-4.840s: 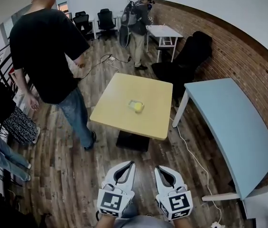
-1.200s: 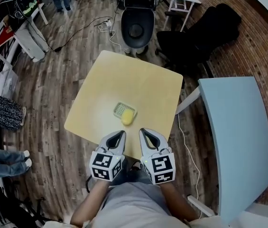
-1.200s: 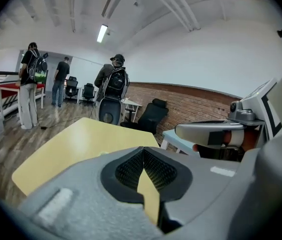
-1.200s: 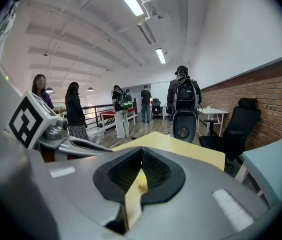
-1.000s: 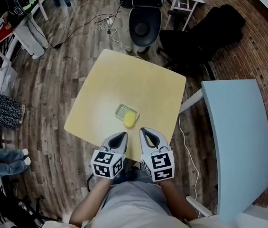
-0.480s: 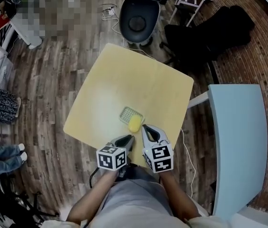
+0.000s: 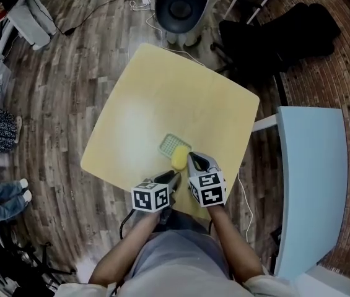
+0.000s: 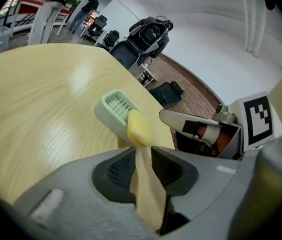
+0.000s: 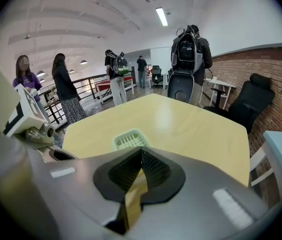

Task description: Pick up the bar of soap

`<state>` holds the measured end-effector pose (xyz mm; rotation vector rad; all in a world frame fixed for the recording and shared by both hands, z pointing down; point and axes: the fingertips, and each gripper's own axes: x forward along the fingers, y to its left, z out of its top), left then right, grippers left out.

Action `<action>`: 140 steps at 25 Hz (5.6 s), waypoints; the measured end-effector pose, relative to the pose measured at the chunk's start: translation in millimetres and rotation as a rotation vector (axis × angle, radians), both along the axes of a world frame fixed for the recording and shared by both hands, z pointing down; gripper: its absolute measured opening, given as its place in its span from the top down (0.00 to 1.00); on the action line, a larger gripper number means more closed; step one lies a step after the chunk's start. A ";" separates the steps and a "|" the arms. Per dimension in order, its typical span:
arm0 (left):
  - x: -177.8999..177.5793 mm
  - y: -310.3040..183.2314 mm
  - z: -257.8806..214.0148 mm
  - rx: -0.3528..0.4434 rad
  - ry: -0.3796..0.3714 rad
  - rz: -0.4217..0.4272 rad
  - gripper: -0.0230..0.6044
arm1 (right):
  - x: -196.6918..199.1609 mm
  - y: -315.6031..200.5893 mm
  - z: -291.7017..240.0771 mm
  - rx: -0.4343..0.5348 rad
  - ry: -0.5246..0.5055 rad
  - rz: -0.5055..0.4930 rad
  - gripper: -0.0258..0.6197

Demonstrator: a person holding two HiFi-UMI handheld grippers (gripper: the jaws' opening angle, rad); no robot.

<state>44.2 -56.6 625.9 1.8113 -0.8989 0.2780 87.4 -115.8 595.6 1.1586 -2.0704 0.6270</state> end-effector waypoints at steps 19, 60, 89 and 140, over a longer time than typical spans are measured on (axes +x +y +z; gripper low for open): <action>-14.3 -26.3 9.3 -0.063 0.231 -0.127 0.75 | -5.1 -15.2 38.5 -0.091 0.060 -0.028 0.96; -33.9 -73.0 -3.5 0.008 0.244 0.011 0.72 | -31.6 -22.9 51.8 -0.149 0.012 -0.017 0.96; -34.8 -76.3 -27.4 0.120 0.250 -0.016 0.78 | -29.2 -23.6 30.0 -0.095 -0.034 -0.006 0.96; -32.6 -77.8 -186.6 0.557 0.083 -0.015 0.78 | -30.7 -18.1 -149.7 0.291 -0.242 -0.050 0.96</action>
